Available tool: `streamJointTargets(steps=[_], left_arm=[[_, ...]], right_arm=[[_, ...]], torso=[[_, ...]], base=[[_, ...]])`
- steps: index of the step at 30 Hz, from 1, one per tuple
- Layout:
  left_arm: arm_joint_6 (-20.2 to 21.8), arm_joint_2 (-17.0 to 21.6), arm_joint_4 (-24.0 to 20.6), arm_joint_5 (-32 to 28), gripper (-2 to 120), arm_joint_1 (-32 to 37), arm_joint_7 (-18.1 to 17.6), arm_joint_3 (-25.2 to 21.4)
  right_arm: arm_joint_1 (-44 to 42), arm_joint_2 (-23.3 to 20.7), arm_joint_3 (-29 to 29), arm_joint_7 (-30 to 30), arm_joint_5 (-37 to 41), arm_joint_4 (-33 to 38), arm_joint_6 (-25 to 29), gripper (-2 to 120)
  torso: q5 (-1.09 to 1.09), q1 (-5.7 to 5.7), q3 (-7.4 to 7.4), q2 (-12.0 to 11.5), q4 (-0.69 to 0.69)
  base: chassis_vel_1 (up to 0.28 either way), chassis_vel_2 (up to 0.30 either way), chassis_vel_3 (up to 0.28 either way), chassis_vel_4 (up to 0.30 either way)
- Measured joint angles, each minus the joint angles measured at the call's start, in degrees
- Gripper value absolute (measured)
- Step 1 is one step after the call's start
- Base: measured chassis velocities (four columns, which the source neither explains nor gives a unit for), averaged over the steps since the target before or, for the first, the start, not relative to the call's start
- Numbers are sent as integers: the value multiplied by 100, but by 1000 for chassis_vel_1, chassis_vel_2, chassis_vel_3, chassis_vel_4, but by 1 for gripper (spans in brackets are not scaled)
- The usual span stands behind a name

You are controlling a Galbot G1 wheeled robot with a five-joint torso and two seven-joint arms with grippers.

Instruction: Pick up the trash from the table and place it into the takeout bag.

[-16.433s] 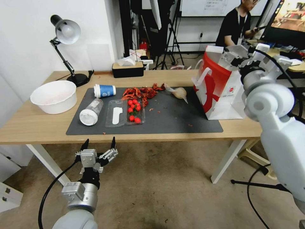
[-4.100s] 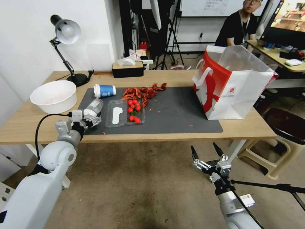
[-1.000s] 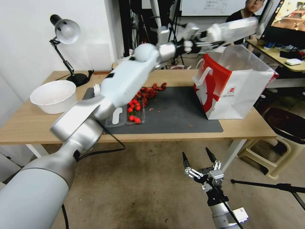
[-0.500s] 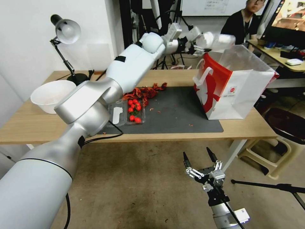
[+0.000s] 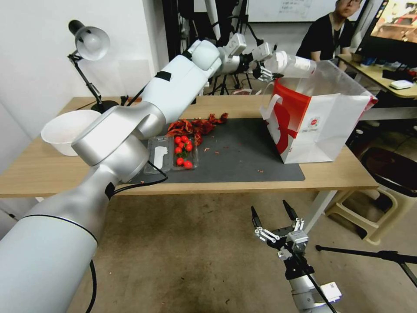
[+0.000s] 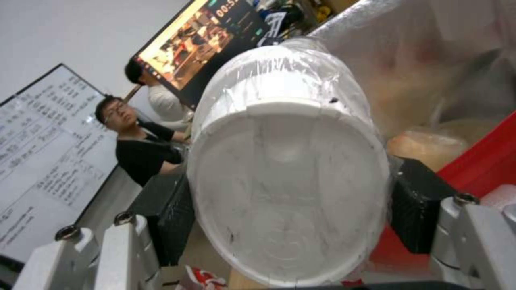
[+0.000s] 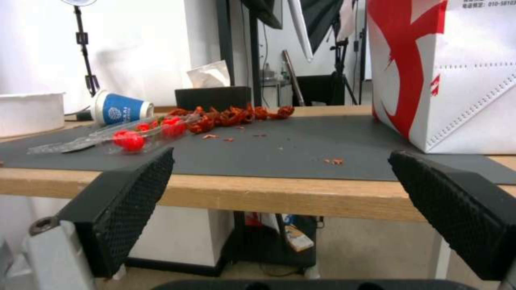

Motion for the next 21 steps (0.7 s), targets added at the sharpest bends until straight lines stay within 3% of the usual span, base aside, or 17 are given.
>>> streamJointTargets(steps=[7,14,21], left_arm=[[-105,3,-25,-80,69,-9,280,4],[-126,5,-112,-5,70,-9,310,30],[-96,7,-237,-47,95,-32,185,52]], right_arm=[[10,-25,-4,-1,18,-21,-52,100],[7,-25,-8,-23,35,-46,-103,100],[37,-8,-37,-24,37,-73,-135,100]], torso=[[0,0,0,0,0],[0,0,0,0,0],[0,0,0,1,0]], base=[[0,0,0,0],[0,0,0,0],[0,0,0,0]])
